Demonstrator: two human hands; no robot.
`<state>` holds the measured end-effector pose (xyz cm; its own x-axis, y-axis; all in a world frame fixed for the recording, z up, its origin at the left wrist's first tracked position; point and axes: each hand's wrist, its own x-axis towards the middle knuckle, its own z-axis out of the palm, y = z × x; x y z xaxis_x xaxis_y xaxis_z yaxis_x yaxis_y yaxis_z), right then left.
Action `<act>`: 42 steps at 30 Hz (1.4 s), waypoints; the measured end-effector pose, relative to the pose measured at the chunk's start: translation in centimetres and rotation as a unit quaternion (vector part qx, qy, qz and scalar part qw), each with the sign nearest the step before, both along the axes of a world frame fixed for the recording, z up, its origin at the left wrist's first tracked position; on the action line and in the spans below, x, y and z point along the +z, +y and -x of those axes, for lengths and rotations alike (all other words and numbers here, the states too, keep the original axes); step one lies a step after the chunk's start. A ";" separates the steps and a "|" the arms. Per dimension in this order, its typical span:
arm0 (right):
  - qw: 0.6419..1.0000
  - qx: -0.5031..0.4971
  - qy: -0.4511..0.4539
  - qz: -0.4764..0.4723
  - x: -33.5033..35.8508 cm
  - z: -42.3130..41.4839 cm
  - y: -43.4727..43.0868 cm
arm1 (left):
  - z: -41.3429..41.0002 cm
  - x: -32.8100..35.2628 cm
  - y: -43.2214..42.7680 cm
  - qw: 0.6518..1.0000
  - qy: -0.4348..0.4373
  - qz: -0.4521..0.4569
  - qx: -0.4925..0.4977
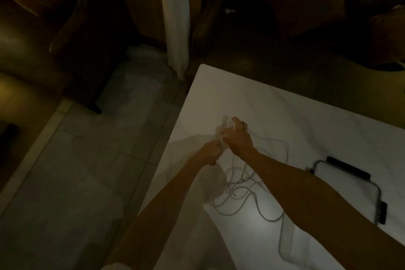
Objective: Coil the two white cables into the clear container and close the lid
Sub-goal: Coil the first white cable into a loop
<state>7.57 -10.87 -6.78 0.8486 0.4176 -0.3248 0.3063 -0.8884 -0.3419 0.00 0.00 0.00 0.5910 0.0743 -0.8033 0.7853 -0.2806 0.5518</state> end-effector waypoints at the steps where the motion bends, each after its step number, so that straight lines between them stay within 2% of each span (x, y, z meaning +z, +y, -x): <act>1: 1.000 0.017 0.017 -0.007 -0.2 -0.1 -0.5 | 0.2 0.9 -0.3 0.999 0.010 0.037 0.012; 4: 0.998 0.062 0.030 0.002 1.1 -0.2 -2.2 | 1.2 3.6 -1.0 0.997 -0.023 0.073 -0.018; 7: 0.988 0.143 -0.045 -0.020 3.8 0.9 -3.5 | 2.0 7.1 -1.4 0.993 -0.040 0.095 -0.060; 9: 0.977 0.169 -0.115 -0.065 5.6 1.7 -4.9 | 2.2 8.5 -2.0 0.996 -0.082 0.000 -0.044; 10: 0.969 0.179 -0.149 -0.077 6.3 1.9 -5.7 | 2.4 8.9 -2.3 0.989 -0.132 -0.071 -0.014; 11: 0.964 0.189 -0.168 -0.079 7.5 2.3 -6.5 | 2.7 9.8 -2.6 0.982 -0.157 -0.098 0.027; 13: 0.951 0.200 -0.220 -0.090 10.4 3.1 -7.6 | 3.4 11.5 -3.8 0.986 -0.145 -0.063 0.055; 15: 0.940 0.189 -0.263 -0.112 14.1 3.9 -8.9 | 4.4 13.7 -5.6 0.989 -0.144 -0.030 -0.027; 16: 0.932 0.187 -0.284 -0.122 15.9 4.1 -9.7 | 4.9 14.6 -6.5 0.987 -0.157 0.000 -0.037; 20: 0.918 0.164 -0.326 -0.156 23.9 4.7 -14.0 | 7.0 21.6 -10.4 0.966 -0.188 0.174 0.023; 22: 0.921 0.073 -0.277 -0.264 29.3 5.3 -16.7 | 7.9 26.3 -13.0 0.945 -0.185 0.269 0.011; 24: 0.898 -0.001 -0.230 -0.375 35.0 6.2 -19.4 | 8.4 31.2 -15.9 0.924 -0.211 0.316 -0.034; 26: 0.878 -0.026 -0.202 -0.434 40.2 7.6 -22.2 | 8.4 36.0 -18.9 0.908 -0.265 0.313 -0.081; 29: 0.862 -0.043 -0.205 -0.462 46.3 9.5 -26.5 | 8.3 42.6 -23.4 0.880 -0.341 0.277 -0.180; 32: 0.842 -0.076 -0.122 -0.520 51.6 12.1 -30.1 | 8.5 48.3 -27.3 0.832 -0.422 0.225 -0.282; 35: 0.836 -0.050 -0.105 -0.537 54.8 15.0 -31.8 | 7.3 53.0 -30.2 0.788 -0.507 0.234 -0.259; 37: 0.833 0.001 -0.068 -0.549 55.3 16.3 -32.6 | 5.5 55.5 -31.2 0.782 -0.545 0.239 -0.185; 40: 0.881 0.040 -0.075 -0.465 55.2 18.4 -34.9 | 3.7 57.7 -31.6 0.799 -0.529 0.267 -0.096; 42: 0.902 0.103 -0.108 -0.406 56.0 20.3 -37.0 | 3.8 57.5 -31.9 0.775 -0.597 0.178 -0.106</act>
